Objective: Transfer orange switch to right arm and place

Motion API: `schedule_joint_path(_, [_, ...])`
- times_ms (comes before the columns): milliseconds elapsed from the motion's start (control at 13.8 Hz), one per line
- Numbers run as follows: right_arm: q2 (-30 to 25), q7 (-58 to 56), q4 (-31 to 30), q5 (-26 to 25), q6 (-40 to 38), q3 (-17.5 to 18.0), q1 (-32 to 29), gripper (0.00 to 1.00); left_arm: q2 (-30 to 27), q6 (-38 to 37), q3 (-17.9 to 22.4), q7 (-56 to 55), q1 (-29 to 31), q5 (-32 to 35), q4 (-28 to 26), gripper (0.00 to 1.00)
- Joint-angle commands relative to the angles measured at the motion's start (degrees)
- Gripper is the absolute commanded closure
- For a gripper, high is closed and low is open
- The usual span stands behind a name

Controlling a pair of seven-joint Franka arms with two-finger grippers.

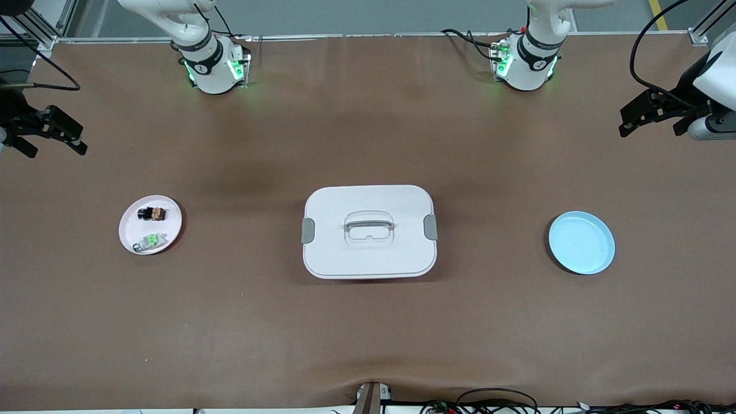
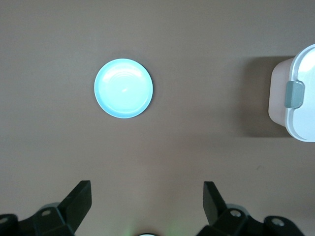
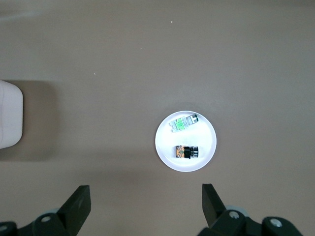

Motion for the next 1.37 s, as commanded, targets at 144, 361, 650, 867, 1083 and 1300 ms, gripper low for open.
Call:
schedule_joint_path(144, [0.84,0.83,5.98,-0.09,-9.77,-0.20,-0.51,0.00,-0.46,-1.83,-0.41,0.46,0.47,1.21,1.64,0.00])
schedule_joint_path(361, [0.84,0.74,6.78,-0.09,-10.76,-0.11,-0.51,0.00,-0.46,-2.71,-0.32,0.37,0.47,1.30,2.25,0.00])
schedule_joint_path(650, [1.36,0.65,6.70,-0.18,-10.67,-0.20,-0.60,0.00,-0.46,-3.06,-0.41,0.37,0.47,1.56,2.34,0.00])
schedule_joint_path(867, [1.98,0.65,6.70,-0.18,-10.41,-0.20,-0.60,0.00,-0.46,-3.06,-0.50,0.37,0.29,1.56,2.34,0.00])
schedule_joint_path(1083, [2.15,0.74,6.78,-0.18,-10.49,-0.20,-0.60,0.00,-0.37,-3.06,-0.50,0.37,0.29,1.47,2.34,0.00])
schedule_joint_path(1300, [2.15,0.74,6.78,-0.09,-10.76,-0.20,-0.51,0.00,-0.28,-3.06,-0.50,0.37,0.21,1.47,2.43,0.00])
